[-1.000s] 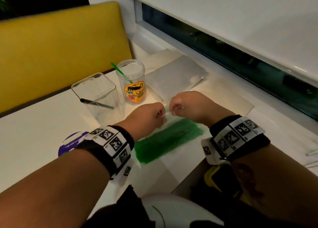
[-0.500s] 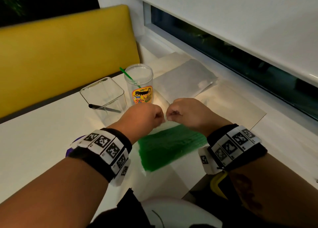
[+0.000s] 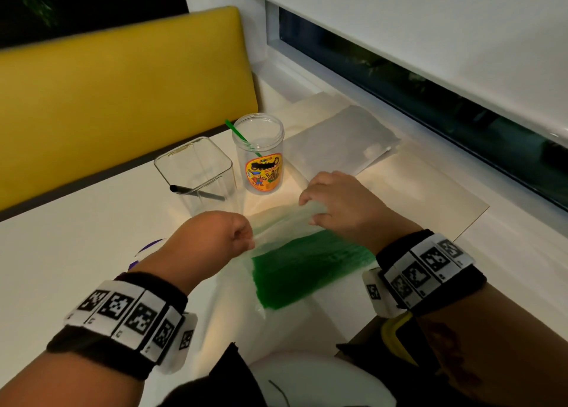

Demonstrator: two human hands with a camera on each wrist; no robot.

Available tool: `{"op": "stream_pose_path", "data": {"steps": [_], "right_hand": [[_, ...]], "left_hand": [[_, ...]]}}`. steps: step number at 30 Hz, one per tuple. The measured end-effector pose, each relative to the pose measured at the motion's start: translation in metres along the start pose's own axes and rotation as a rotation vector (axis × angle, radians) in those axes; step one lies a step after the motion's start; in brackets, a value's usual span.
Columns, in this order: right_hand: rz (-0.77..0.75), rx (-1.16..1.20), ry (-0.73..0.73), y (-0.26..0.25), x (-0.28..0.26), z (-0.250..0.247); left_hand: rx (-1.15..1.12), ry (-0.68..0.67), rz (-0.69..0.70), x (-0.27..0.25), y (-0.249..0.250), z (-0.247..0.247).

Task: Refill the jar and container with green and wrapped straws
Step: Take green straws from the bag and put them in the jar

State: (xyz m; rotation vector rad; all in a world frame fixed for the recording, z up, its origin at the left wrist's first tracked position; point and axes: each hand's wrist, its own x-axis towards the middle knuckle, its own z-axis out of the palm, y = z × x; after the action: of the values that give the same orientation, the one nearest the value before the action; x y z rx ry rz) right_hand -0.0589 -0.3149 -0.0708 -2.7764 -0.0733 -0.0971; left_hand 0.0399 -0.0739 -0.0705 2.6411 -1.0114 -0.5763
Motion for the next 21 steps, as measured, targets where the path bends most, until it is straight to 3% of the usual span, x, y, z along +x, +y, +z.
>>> {"op": "stream_pose_path", "data": {"steps": [5, 9, 14, 16, 19, 21], "right_hand": [[-0.228, -0.271, 0.175, -0.003, -0.010, 0.029], [-0.187, -0.297, 0.188, -0.002, -0.018, 0.042], [-0.029, -0.183, 0.090, -0.010, -0.034, 0.033], [-0.038, -0.149, 0.075, -0.014, -0.044, 0.028], [-0.043, -0.113, -0.165, -0.016, -0.065, 0.022], [-0.030, -0.100, -0.320, -0.019, -0.076, 0.017]], "left_hand": [[-0.200, 0.020, 0.039, 0.021, 0.025, 0.012], [-0.182, -0.011, 0.030, 0.039, 0.043, 0.022], [-0.126, -0.145, 0.042, 0.042, 0.052, 0.027], [-0.164, -0.133, 0.008, 0.044, 0.049, 0.026], [-0.664, -0.037, -0.213, 0.047, 0.040, 0.019], [-0.853, 0.016, -0.299, 0.048, 0.039, 0.014]]}}
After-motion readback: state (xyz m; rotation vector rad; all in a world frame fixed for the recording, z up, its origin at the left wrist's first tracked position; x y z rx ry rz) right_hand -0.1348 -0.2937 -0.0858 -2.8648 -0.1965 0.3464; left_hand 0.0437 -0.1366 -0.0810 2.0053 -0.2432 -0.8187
